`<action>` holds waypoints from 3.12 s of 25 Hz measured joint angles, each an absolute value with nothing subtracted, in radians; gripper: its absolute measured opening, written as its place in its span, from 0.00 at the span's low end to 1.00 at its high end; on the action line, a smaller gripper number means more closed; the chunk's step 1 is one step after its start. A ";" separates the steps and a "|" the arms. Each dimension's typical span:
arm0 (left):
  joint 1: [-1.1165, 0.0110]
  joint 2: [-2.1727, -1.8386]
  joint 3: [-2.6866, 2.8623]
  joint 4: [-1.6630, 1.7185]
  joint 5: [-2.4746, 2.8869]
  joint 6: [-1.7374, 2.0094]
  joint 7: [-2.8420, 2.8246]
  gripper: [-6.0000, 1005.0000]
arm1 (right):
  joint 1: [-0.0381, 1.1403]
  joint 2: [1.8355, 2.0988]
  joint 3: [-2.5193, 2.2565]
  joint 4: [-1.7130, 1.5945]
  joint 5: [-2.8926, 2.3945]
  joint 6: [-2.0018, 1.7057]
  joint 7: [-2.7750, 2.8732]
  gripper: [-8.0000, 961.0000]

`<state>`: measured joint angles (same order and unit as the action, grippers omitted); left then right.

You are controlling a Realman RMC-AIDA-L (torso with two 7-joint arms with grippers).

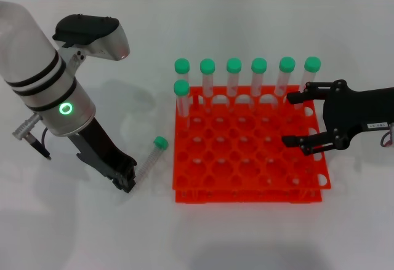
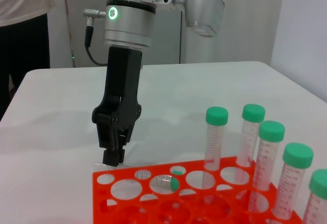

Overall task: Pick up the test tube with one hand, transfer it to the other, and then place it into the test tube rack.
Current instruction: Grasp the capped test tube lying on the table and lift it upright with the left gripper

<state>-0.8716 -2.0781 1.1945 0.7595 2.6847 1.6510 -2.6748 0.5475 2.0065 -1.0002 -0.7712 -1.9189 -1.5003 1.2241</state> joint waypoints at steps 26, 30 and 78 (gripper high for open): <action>-0.881 -2.078 1.204 0.759 2.704 1.646 -2.673 0.29 | 0.556 2.008 -1.000 -0.773 -1.917 -1.494 1.225 0.89; -0.884 -2.079 1.204 0.761 2.703 1.648 -2.675 0.21 | 0.556 2.008 -1.000 -0.773 -1.916 -1.494 1.225 0.89; -0.668 -1.949 1.009 0.733 1.756 1.539 -1.511 0.21 | 0.509 2.015 -0.983 -0.741 -1.806 -1.515 1.224 0.89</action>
